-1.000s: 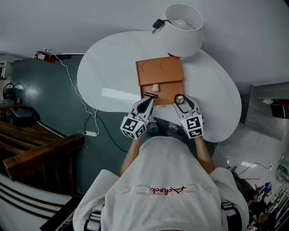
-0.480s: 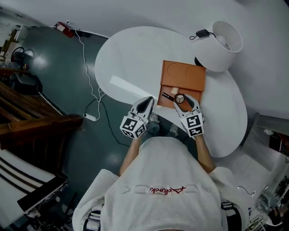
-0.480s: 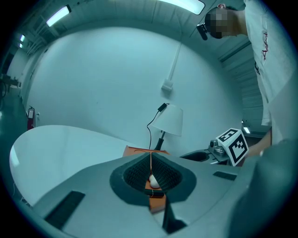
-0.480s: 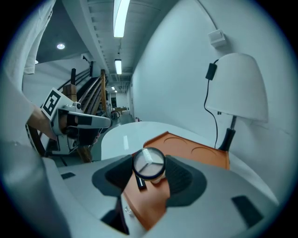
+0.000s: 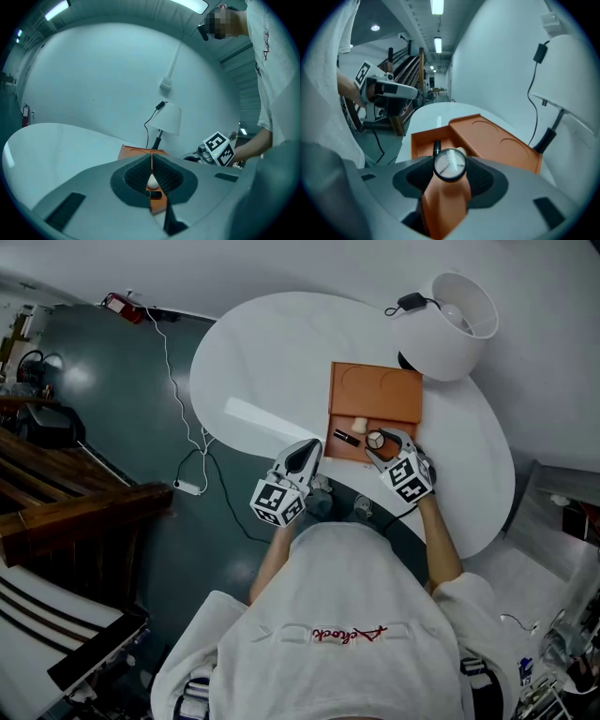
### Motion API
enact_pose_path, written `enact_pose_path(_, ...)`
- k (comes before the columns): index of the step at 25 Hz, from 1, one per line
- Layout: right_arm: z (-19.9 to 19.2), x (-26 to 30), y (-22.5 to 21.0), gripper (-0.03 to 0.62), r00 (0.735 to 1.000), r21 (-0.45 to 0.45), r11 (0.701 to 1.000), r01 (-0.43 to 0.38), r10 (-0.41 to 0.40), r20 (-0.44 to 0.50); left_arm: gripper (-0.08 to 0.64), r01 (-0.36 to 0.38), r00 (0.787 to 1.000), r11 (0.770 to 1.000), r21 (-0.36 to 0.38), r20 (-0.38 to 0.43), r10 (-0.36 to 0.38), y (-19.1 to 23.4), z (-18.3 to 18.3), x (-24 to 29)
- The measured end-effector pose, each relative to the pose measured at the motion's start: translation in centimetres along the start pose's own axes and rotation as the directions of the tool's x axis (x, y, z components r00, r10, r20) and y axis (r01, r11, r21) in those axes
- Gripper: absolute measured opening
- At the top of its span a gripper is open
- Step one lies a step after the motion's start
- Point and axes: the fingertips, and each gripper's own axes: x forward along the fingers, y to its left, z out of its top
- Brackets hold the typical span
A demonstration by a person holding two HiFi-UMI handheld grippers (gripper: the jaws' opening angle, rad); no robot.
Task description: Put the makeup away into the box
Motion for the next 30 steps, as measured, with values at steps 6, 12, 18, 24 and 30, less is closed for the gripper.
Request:
enact_pose_path(6,-2.0,2.1,0.6,0.233,0.982,-0.137,0.981,-0.137,0.116,-0.148,0.015,0.0,1.0,1.0,-0.009,-0.006,0.0,0.0,-0.4,-0.1)
enact_pose_path(12,-4.6,4.4,1.5,0.233,0.931,-0.2,0.945,-0.259,0.189,-0.313,0.015,-0.015,1.0,1.0,-0.012,0.0,0.015,0.5,-0.4,-0.4)
enact_pose_path(18,-5.2,5.0,1.6,0.233,0.907,-0.192,0.936,-0.296,0.211,-0.365,0.015,-0.023,1.0,1.0,-0.016,0.006,0.023,0.7,-0.5,-0.8)
enact_pose_path(24,-5.1,5.0,1.7,0.237,0.914,-0.199,0.937,-0.287,0.206,-0.348,0.015,-0.02,1.0,1.0,-0.014,0.009,0.02,0.4,-0.3,-0.9)
enact_pose_path(30,-3.3,3.2,1.1,0.265,0.947,-0.212,0.949,-0.235,0.174,-0.269,0.015,-0.022,1.0,1.0,-0.006,0.017,0.022,0.2,0.0,-1.2)
